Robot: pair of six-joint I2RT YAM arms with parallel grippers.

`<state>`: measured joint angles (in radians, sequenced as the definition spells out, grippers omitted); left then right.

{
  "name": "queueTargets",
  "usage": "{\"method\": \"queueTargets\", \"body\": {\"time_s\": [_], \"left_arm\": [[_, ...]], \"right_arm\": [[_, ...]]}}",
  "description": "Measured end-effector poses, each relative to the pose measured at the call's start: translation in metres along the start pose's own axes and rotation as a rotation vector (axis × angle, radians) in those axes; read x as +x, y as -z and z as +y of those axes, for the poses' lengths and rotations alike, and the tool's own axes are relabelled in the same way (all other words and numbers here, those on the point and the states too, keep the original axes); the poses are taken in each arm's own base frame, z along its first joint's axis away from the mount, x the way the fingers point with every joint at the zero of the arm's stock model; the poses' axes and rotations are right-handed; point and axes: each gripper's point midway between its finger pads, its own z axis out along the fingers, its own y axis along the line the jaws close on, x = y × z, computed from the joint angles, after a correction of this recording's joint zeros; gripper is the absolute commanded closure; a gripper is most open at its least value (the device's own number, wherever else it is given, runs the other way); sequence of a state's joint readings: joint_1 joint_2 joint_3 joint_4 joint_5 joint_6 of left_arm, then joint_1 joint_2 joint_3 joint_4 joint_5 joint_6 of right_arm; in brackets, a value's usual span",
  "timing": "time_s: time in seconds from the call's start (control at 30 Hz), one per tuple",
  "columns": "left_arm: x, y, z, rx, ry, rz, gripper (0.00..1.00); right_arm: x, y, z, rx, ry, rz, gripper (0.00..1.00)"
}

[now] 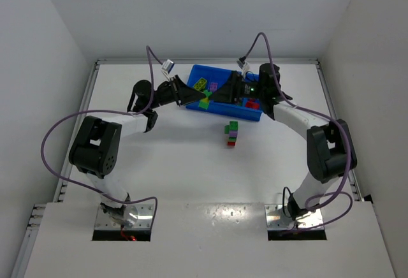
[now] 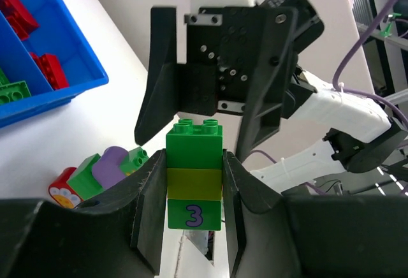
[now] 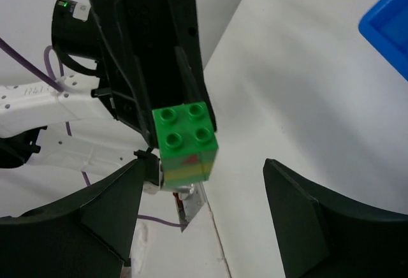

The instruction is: Sort the legos into containers by color

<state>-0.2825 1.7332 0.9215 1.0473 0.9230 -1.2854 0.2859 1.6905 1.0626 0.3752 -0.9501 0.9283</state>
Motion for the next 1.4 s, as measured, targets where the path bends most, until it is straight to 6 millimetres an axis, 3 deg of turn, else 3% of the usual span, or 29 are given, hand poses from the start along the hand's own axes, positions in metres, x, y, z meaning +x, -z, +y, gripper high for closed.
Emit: {"method": "queueTargets", "body": {"time_s": [0.13,0.33,0.43,0.53,0.57,0.67,0.83,1.03,1.1,1.17,1.27,1.4], "left_arm": [[0.002,0.001,0.003,-0.009,0.016,-0.001,1.0],[0.001,0.002,0.002,-0.009,0.014,-0.005,1.0],[-0.001,0.002,0.001,-0.008,0.013,-0.012,1.0],[-0.006,0.004,0.002,-0.012,0.008,-0.026,1.0],[-0.007,0.005,0.001,-0.009,0.008,-0.027,1.0],[-0.008,0.006,-0.001,-0.001,0.006,-0.03,1.0],[-0.007,0.008,-0.004,0.012,0.003,-0.016,1.0],[0.0,0.007,-0.009,0.051,0.009,0.065,1.0],[-0.022,0.005,-0.006,0.042,-0.014,0.006,1.0],[-0.057,0.012,-0.002,0.023,-0.054,-0.084,1.0],[-0.091,0.024,0.0,0.0,-0.096,-0.178,1.0],[-0.095,0.017,0.003,-0.019,-0.151,-0.174,1.0]], "right_arm": [[-0.002,-0.013,0.011,-0.036,0.029,0.015,0.25],[0.011,-0.03,0.017,-0.073,0.039,0.063,0.38],[0.016,-0.033,0.018,-0.083,0.038,0.081,0.49],[0.017,-0.033,0.018,-0.089,0.043,0.087,0.68],[0.017,-0.033,0.018,-0.09,0.04,0.087,0.8],[0.017,-0.032,0.019,-0.096,0.045,0.088,0.94],[0.021,-0.03,0.021,-0.102,0.07,0.087,1.0],[0.031,-0.02,0.024,-0.079,0.18,0.078,1.0],[0.049,-0.007,0.025,-0.077,0.206,0.127,1.0],[0.069,0.006,0.023,-0.067,0.212,0.175,1.0],[0.09,0.024,0.018,-0.038,0.23,0.224,1.0],[0.105,0.047,0.009,0.011,0.257,0.248,1.0]]}}
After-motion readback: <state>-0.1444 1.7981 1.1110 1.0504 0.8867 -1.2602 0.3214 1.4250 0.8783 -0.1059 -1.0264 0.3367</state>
